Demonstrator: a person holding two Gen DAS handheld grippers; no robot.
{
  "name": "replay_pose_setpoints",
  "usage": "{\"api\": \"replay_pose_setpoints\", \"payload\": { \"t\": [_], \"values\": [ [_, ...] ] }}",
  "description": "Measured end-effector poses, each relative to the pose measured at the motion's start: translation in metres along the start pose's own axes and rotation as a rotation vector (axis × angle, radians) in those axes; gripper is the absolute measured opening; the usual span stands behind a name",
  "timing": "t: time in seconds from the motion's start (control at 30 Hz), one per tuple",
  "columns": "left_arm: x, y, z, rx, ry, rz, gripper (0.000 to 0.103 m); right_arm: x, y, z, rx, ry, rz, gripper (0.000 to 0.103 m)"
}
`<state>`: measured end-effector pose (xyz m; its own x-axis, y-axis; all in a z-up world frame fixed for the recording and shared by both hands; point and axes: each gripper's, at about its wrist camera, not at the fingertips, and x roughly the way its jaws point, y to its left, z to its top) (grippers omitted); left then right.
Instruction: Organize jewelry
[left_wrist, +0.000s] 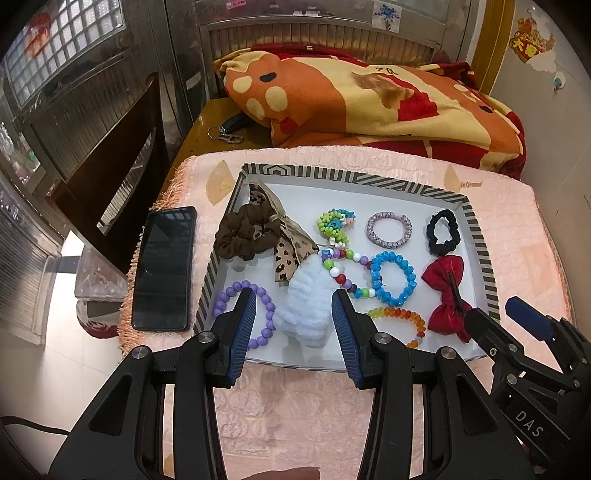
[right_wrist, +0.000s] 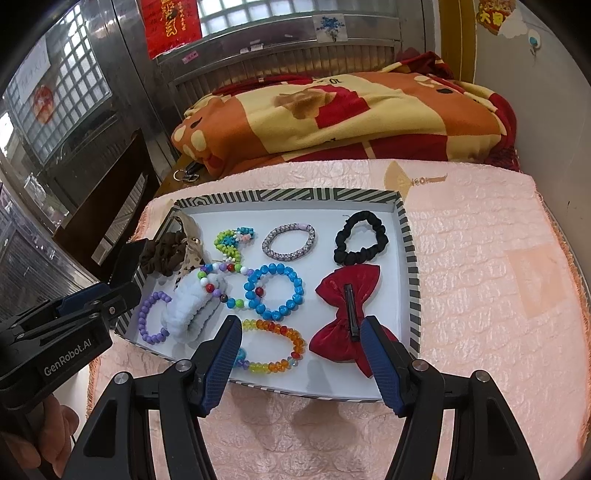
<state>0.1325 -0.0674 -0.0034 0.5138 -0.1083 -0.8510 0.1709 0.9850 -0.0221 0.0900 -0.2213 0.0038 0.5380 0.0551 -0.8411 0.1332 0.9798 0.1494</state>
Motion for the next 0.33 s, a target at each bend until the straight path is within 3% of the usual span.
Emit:
{"api": "replay_pose_setpoints", "payload": {
  "t": [0.33],
  "values": [
    [0.006,-0.001,0.000,0.013,0.007,0.012,0.042,0.001,-0.016,0.003,0.018,-0.003,0.010,0.064]
  ]
}}
